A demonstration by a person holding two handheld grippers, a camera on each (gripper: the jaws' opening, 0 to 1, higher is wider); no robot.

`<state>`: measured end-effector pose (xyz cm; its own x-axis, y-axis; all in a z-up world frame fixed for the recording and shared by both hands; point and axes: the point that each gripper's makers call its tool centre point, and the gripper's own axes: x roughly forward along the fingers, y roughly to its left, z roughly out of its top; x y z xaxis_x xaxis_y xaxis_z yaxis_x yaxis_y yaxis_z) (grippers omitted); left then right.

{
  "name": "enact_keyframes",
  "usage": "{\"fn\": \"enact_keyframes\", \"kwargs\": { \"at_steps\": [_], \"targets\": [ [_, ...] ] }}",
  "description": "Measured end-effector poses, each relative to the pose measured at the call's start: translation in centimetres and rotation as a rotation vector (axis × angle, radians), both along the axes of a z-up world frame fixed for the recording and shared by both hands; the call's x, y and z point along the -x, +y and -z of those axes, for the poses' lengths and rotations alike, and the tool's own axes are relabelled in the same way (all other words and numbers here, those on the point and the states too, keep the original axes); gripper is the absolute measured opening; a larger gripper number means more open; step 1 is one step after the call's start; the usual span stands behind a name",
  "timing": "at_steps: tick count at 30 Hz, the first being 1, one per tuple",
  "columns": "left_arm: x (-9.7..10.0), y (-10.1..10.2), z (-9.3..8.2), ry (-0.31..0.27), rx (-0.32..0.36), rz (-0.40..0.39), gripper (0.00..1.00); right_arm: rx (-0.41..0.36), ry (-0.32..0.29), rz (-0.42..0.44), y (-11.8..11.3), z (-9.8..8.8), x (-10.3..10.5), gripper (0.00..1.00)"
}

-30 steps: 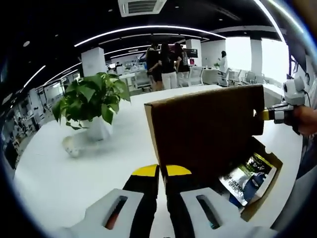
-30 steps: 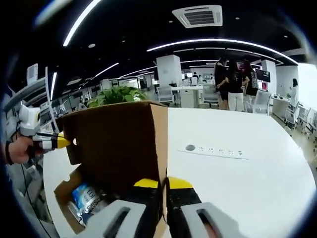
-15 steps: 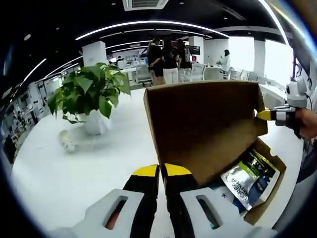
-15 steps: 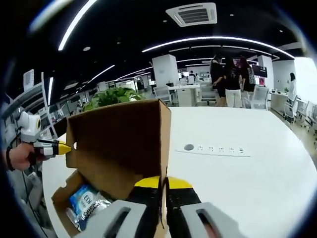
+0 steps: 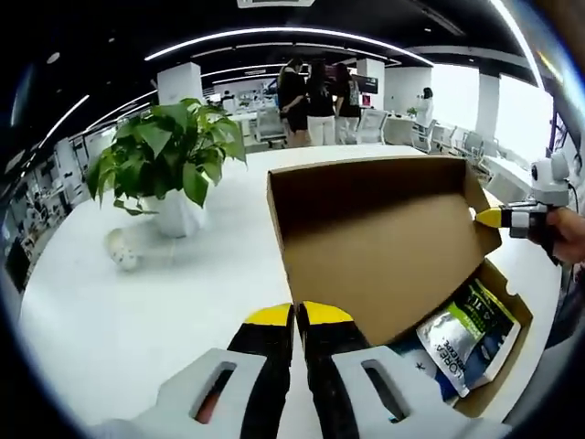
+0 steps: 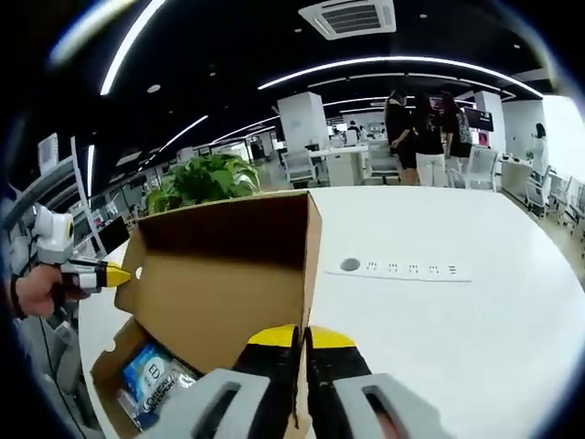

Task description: Operate the shoe box by opening the lid, removing the specified soft item, and placing it in the target area until the item is outside and the box remains undamaged.

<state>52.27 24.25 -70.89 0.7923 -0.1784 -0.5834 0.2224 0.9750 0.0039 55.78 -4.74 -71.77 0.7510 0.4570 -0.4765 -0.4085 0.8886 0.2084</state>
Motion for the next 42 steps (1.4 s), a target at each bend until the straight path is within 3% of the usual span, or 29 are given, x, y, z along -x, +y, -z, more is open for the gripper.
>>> {"fn": "enact_keyframes", "kwargs": {
  "at_steps": [27,42],
  "targets": [
    [-1.9,0.7,4.0,0.132,-0.003,-0.045,0.03,0.054,0.132,-0.033,0.8,4.2,-1.0,0.03],
    [-1.8,0.6,4.8,0.165,0.006,-0.049,0.03,0.061,0.165,-0.035,0.7,4.8,-0.3,0.05]
  ]
}}
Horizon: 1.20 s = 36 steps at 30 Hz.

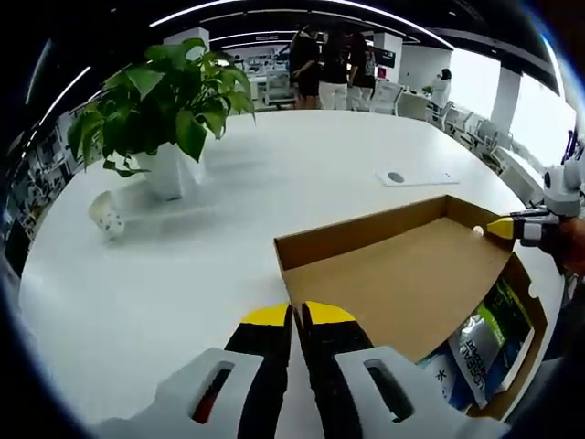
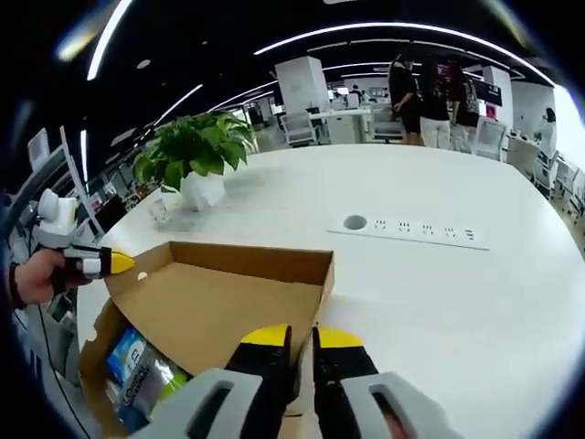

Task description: Operate the shoe box by opening the lid, removing the specified soft item, and placing it in the target area until the item is outside and the box remains undamaged.

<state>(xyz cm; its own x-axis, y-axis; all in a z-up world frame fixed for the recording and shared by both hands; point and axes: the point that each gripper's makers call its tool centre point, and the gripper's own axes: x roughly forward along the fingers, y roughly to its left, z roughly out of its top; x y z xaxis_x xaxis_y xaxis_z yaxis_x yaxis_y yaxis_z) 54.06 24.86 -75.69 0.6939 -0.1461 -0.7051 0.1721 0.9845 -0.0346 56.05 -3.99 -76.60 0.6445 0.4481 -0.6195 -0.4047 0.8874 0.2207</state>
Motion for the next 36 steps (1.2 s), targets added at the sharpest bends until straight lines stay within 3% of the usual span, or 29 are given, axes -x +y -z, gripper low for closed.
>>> {"fn": "enact_keyframes", "kwargs": {
  "at_steps": [22,36],
  "targets": [
    [-0.1,0.4,-1.4,-0.070,0.041,0.007,0.04,0.012,0.000,-0.013,-0.6,-1.0,1.4,0.07],
    [1.3,-0.4,-4.7,-0.148,0.097,-0.008,0.06,0.013,-0.035,-0.025,-2.0,-3.3,3.5,0.11]
  ]
}}
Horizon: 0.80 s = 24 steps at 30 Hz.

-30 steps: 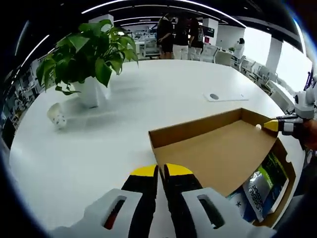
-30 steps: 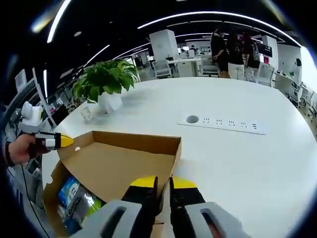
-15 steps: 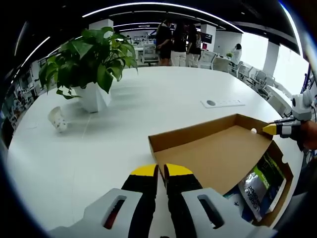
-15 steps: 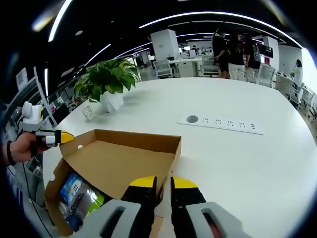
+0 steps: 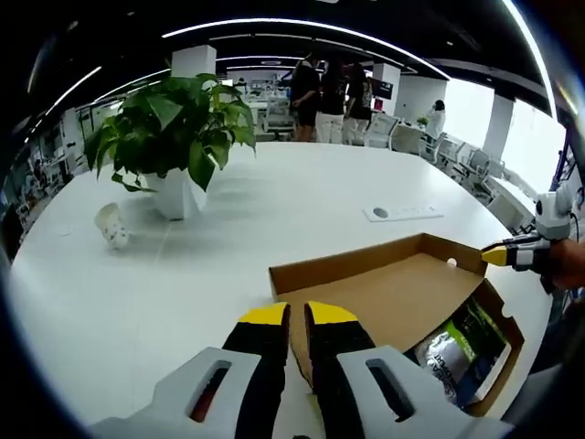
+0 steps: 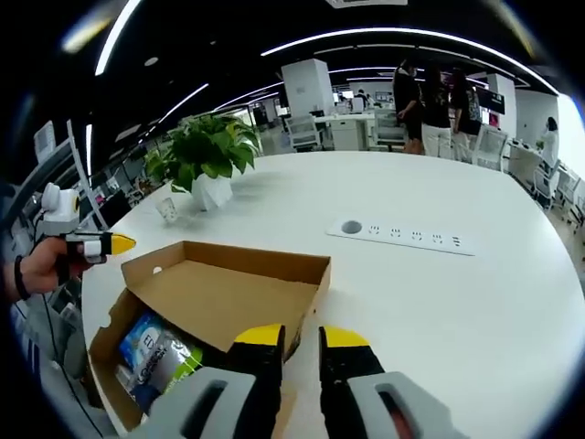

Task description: Operate the shoe box by opening the lid, removing the specified soft item, and placing it in the target area until the item is outside and the box remains undamaged.

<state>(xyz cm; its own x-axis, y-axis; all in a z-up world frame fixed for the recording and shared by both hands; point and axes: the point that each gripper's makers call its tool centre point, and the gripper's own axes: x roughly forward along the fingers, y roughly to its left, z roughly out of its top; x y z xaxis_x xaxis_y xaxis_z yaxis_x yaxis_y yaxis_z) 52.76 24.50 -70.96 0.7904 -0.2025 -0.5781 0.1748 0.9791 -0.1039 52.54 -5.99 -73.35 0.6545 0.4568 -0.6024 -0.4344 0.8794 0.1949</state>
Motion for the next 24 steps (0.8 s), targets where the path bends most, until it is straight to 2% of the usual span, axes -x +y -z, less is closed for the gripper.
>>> {"fn": "enact_keyframes", "kwargs": {
  "at_steps": [7,17,24],
  "targets": [
    [1.5,-0.9,-1.1,-0.022,0.016,0.017,0.07,-0.006,-0.010,-0.003,-0.7,-0.3,1.8,0.13],
    [3.9,-2.1,-1.6,-0.027,0.034,0.042,0.08,-0.027,-0.012,0.011,-1.8,-0.5,3.9,0.15],
    [6.0,-3.9,-1.4,-0.019,0.046,0.085,0.09,-0.037,-0.029,-0.001,-2.2,-0.9,5.9,0.16]
  ]
}}
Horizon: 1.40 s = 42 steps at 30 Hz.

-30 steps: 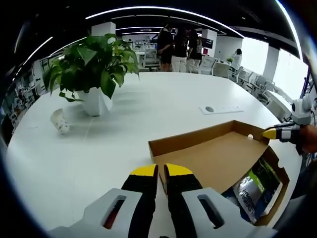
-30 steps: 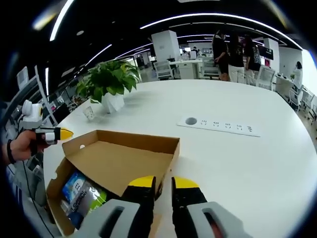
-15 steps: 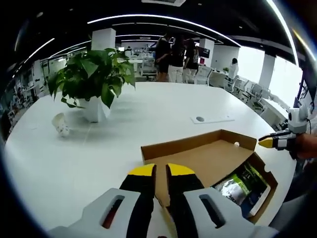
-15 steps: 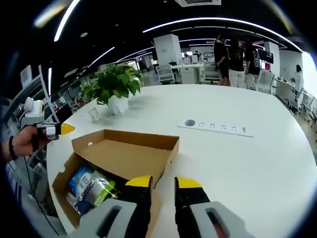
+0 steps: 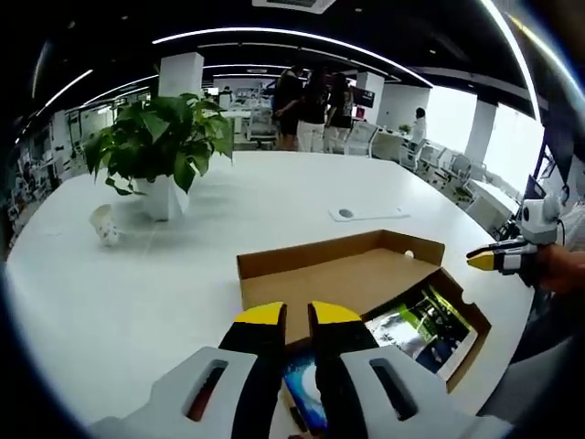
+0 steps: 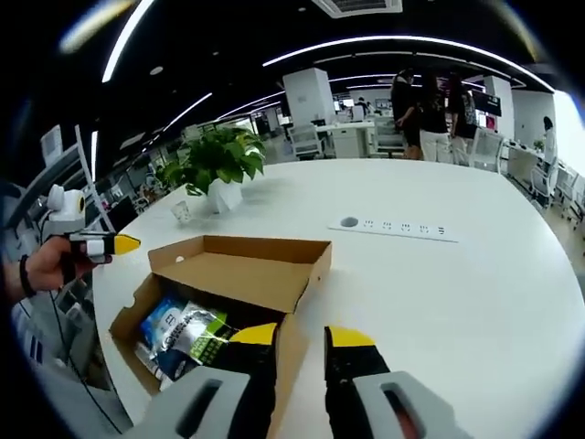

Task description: Operate the shoe box by opening the lid, removing the specified soft item, and placing it in the target area until the item is outside and the box remains undamaged.

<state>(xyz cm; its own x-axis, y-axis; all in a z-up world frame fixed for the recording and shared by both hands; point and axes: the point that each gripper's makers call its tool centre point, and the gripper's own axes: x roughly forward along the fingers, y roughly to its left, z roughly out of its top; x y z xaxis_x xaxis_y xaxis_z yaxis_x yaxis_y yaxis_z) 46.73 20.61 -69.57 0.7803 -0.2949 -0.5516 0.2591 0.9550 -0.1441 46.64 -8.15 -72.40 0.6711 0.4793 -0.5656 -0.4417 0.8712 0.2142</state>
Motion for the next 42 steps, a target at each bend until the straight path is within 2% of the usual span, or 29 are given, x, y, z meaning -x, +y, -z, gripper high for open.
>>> {"fn": "enact_keyframes", "kwargs": {
  "at_steps": [8,14,19,22,25,26,27,33,38,42],
  "targets": [
    [2.7,-3.2,1.1,0.036,0.024,0.081,0.11,-0.022,-0.003,-0.005,-0.2,0.0,2.5,0.17],
    [4.9,-5.8,2.3,0.090,0.047,0.153,0.15,-0.038,0.002,-0.029,0.5,0.1,4.3,0.18],
    [6.9,-8.1,4.5,0.198,0.102,0.192,0.19,-0.050,0.006,-0.046,1.4,0.2,5.8,0.19],
    [7.5,-8.9,5.6,0.239,0.104,0.208,0.19,-0.052,0.009,-0.054,1.7,0.3,6.5,0.20],
    [8.7,-9.9,7.0,0.329,0.131,0.210,0.21,-0.055,0.014,-0.059,2.0,0.5,7.1,0.20],
    [8.7,-10.2,7.4,0.330,0.137,0.217,0.22,-0.055,0.015,-0.060,2.1,0.5,7.2,0.20],
    [8.9,-10.3,7.7,0.349,0.135,0.217,0.22,-0.057,0.017,-0.062,2.1,0.6,7.4,0.20],
    [9.3,-11.0,8.6,0.377,0.125,0.228,0.20,-0.062,0.023,-0.062,2.3,0.8,7.6,0.20],
    [9.2,-10.8,8.7,0.392,0.138,0.196,0.07,-0.061,0.029,-0.070,2.5,0.9,7.9,0.20],
    [9.1,-10.6,8.7,0.394,0.152,0.190,0.04,-0.062,0.034,-0.082,2.8,0.9,7.8,0.20]
  ]
}}
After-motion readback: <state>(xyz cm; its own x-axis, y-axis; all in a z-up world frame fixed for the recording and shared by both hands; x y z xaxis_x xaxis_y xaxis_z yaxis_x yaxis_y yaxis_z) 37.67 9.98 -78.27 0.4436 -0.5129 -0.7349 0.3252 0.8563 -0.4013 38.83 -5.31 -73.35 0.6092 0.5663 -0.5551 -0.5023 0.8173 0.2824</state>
